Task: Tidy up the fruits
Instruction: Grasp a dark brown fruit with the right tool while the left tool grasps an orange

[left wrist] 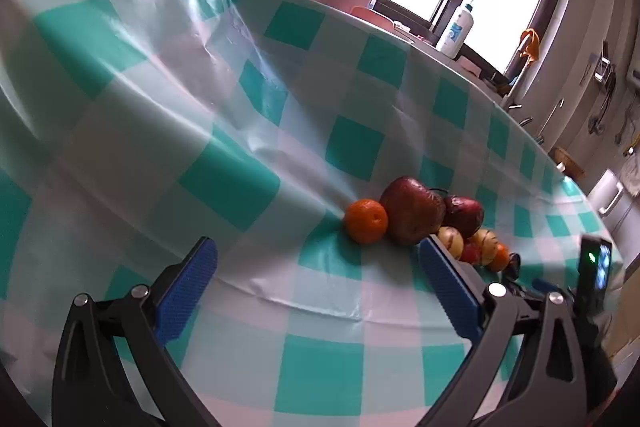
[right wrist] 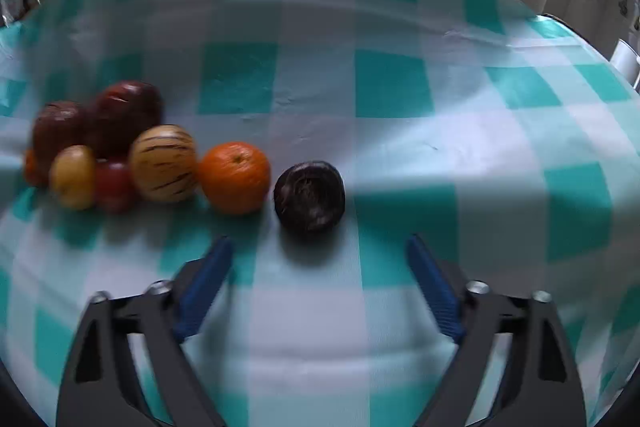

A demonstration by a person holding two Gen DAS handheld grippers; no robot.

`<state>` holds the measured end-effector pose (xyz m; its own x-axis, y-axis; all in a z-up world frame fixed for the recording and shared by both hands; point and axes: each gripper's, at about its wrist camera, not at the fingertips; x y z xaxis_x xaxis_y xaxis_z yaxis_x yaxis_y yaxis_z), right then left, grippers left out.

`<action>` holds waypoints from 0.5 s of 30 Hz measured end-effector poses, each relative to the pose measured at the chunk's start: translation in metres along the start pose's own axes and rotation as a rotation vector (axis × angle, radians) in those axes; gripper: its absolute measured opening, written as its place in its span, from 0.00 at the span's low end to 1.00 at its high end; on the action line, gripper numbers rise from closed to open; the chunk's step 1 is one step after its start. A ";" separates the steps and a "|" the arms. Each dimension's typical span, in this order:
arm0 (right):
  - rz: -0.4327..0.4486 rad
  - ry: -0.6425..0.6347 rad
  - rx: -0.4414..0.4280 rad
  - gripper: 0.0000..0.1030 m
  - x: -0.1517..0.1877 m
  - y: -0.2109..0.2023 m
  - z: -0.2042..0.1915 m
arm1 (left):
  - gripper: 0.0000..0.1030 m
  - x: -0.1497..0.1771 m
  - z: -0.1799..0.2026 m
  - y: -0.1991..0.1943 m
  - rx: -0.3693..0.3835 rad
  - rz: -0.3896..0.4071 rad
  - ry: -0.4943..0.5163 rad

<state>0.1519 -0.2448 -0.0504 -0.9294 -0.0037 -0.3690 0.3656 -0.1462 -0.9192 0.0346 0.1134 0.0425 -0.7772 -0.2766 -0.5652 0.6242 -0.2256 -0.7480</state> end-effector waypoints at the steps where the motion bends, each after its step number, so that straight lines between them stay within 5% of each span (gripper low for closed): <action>1: 0.005 0.011 -0.016 0.74 -0.005 0.002 0.001 | 0.98 0.000 0.001 0.002 -0.003 -0.004 0.005; 5: -0.005 0.014 -0.033 0.64 -0.019 0.010 0.004 | 0.98 0.005 0.011 0.009 -0.008 -0.032 0.046; 7: -0.011 0.015 -0.081 0.38 -0.017 0.009 0.005 | 0.98 0.007 0.015 0.009 -0.023 -0.029 0.073; 15: 0.053 0.140 -0.321 0.36 0.038 -0.020 0.014 | 0.98 0.011 0.019 0.025 -0.077 -0.078 0.111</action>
<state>0.1081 -0.2561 -0.0438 -0.9011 0.1359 -0.4118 0.4307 0.1687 -0.8866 0.0428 0.0870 0.0242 -0.8299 -0.1547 -0.5360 0.5567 -0.1687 -0.8134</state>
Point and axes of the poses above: each gripper's, at about its wrist camera, not at the fingertips, and y roughly the way its jaws point, z to its right, x to its underside, and after that the axes turned 15 degrees about -z, right-handed
